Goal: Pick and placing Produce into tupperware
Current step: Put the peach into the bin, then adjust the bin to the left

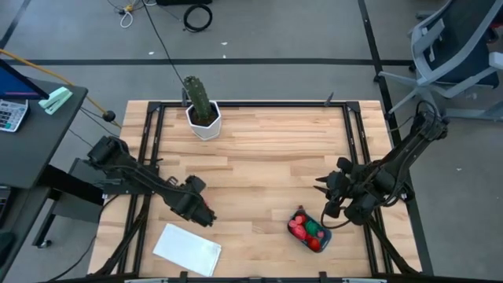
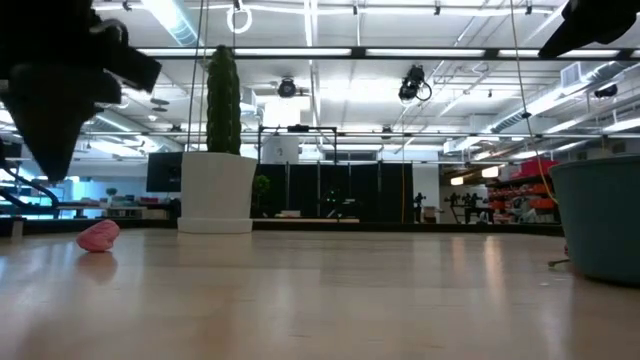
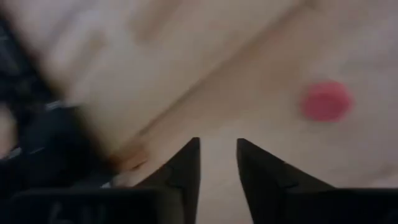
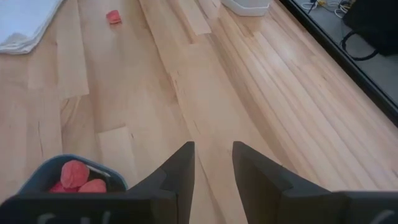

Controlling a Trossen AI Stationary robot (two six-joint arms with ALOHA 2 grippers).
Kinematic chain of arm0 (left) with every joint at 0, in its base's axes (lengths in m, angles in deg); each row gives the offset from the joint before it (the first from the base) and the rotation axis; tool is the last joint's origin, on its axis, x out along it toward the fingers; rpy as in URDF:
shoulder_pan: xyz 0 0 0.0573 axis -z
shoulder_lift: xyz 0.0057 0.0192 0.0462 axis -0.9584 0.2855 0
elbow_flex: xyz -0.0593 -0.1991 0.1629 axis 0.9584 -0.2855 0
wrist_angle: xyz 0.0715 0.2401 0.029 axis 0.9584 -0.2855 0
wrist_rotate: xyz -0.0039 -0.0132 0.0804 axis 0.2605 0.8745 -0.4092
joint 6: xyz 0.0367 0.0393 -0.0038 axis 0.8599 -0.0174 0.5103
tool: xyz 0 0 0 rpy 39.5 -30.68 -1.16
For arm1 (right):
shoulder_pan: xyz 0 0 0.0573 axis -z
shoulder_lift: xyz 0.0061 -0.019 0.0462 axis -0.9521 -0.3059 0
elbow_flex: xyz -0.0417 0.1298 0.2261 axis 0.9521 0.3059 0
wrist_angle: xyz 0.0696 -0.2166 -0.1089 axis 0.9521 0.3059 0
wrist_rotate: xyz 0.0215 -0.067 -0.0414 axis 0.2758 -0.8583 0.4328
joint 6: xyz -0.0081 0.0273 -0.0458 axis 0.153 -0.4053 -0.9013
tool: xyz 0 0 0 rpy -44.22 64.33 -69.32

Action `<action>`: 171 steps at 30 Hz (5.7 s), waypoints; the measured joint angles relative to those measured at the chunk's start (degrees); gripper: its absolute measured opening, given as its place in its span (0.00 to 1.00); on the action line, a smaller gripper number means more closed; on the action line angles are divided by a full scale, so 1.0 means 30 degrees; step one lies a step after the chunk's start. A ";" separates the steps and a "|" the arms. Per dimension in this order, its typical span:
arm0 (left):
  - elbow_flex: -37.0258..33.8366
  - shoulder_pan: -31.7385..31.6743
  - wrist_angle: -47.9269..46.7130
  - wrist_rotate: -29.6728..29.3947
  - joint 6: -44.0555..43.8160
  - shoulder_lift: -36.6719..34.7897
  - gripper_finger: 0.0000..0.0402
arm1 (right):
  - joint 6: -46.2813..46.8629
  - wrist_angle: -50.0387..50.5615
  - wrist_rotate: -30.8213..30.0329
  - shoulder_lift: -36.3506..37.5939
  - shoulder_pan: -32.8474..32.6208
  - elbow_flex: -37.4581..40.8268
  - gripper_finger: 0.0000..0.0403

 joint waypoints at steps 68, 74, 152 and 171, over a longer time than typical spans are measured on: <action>-0.4064 -0.0838 1.1490 -0.0168 0.4224 0.0045 0.53 | 0.0945 -0.0080 -0.0150 -0.0377 0.0007 -0.0015 0.29; -0.4064 -0.0838 1.1545 -0.0559 0.4232 0.0053 0.35 | 0.0945 -0.0080 -0.0150 -0.0377 0.0007 -0.0015 0.29; 1.6547 -0.5043 2.1424 0.0246 2.2742 1.3098 0.37 | 0.9150 -0.1465 0.3754 -0.0793 -0.5947 -0.0015 0.03; 1.6540 -0.6885 1.8153 -0.3548 2.2382 1.1719 0.08 | 2.1349 -0.8078 0.5115 -1.0587 -0.9519 -0.0022 0.01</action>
